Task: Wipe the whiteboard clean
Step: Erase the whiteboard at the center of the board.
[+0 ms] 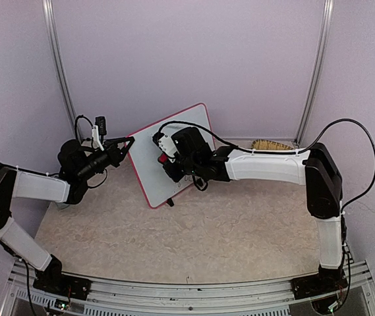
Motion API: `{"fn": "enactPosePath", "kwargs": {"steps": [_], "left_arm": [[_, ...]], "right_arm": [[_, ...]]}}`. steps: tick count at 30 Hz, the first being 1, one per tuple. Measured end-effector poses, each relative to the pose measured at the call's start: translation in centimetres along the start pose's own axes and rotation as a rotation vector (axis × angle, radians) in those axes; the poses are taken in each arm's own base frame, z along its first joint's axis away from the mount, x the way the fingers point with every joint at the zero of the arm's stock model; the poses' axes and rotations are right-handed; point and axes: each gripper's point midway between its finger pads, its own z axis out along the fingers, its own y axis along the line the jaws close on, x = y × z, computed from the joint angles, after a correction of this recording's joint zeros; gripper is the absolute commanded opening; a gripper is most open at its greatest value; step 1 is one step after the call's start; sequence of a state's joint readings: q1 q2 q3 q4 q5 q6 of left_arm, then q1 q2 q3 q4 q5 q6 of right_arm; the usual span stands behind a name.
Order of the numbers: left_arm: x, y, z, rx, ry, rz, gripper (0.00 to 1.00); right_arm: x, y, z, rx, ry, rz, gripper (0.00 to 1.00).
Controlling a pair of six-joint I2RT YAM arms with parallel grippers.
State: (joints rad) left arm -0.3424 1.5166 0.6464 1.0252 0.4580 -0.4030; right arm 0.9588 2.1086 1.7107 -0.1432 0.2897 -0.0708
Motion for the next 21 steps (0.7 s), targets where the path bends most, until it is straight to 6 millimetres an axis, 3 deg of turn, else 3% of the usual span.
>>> {"fn": "enactPosePath", "kwargs": {"steps": [4, 11, 15, 21], "left_arm": [[0.0, 0.0, 0.0, 0.001, -0.001, 0.001, 0.00], [0.0, 0.0, 0.1, 0.001, 0.000, 0.001, 0.00], [-0.1, 0.0, 0.1, 0.002, -0.001, 0.001, 0.00], [0.0, 0.5, 0.1, -0.022, -0.002, -0.009, 0.00]], "right_arm": [[-2.3, -0.1, -1.0, -0.022, -0.070, 0.016, 0.16], [-2.9, 0.8, -1.3, -0.041, -0.092, -0.010, 0.16], [-2.5, 2.0, -0.8, -0.037, -0.078, -0.031, 0.16], [-0.2, 2.6, 0.8, 0.009, -0.008, -0.051, 0.16]]}}
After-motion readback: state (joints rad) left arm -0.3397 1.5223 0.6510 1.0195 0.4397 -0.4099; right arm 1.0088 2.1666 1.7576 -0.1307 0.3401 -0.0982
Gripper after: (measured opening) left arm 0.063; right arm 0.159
